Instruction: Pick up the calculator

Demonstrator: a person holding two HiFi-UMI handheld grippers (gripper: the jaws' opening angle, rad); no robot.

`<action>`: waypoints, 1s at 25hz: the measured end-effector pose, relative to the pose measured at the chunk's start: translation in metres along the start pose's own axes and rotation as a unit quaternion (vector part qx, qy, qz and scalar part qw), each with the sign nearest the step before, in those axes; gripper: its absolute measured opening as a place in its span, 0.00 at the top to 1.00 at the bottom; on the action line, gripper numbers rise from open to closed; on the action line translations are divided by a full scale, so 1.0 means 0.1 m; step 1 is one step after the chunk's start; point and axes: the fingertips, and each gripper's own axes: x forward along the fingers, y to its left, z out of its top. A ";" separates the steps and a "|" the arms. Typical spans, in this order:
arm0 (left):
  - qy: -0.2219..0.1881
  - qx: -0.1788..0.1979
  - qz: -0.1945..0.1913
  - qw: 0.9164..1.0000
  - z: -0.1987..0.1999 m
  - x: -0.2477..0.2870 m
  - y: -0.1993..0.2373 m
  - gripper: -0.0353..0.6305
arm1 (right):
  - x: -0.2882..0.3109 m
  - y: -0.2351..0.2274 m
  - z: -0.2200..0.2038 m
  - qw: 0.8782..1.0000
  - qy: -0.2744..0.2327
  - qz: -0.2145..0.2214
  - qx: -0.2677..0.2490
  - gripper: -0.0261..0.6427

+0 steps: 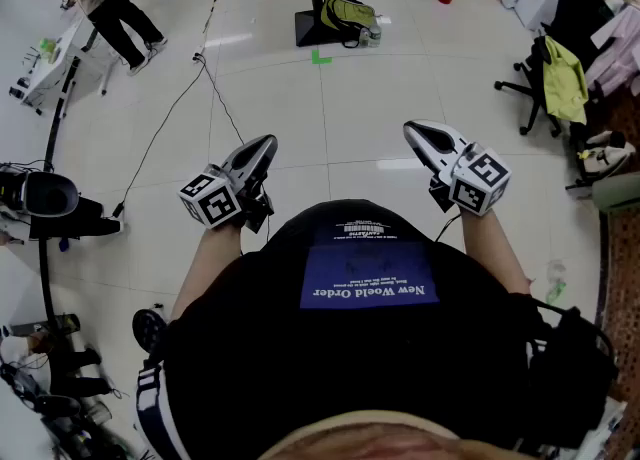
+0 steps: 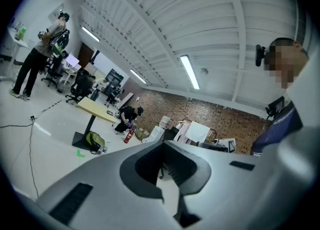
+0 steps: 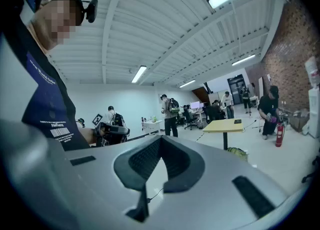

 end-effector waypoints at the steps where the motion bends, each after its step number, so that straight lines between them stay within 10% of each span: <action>1: 0.000 -0.002 -0.006 1.000 0.00 0.07 -0.03 0.94 | -0.05 -0.04 -0.01 1.000 0.000 -0.003 0.002 0.98; 12: 0.018 -0.014 -0.025 0.999 0.08 0.69 0.16 0.94 | -0.04 -0.65 -0.15 1.000 0.009 -0.019 0.022 0.98; 25: 0.035 -0.021 -0.074 0.996 1.13 1.16 2.11 0.94 | 1.83 -1.36 0.30 0.998 -0.002 -0.060 0.017 0.98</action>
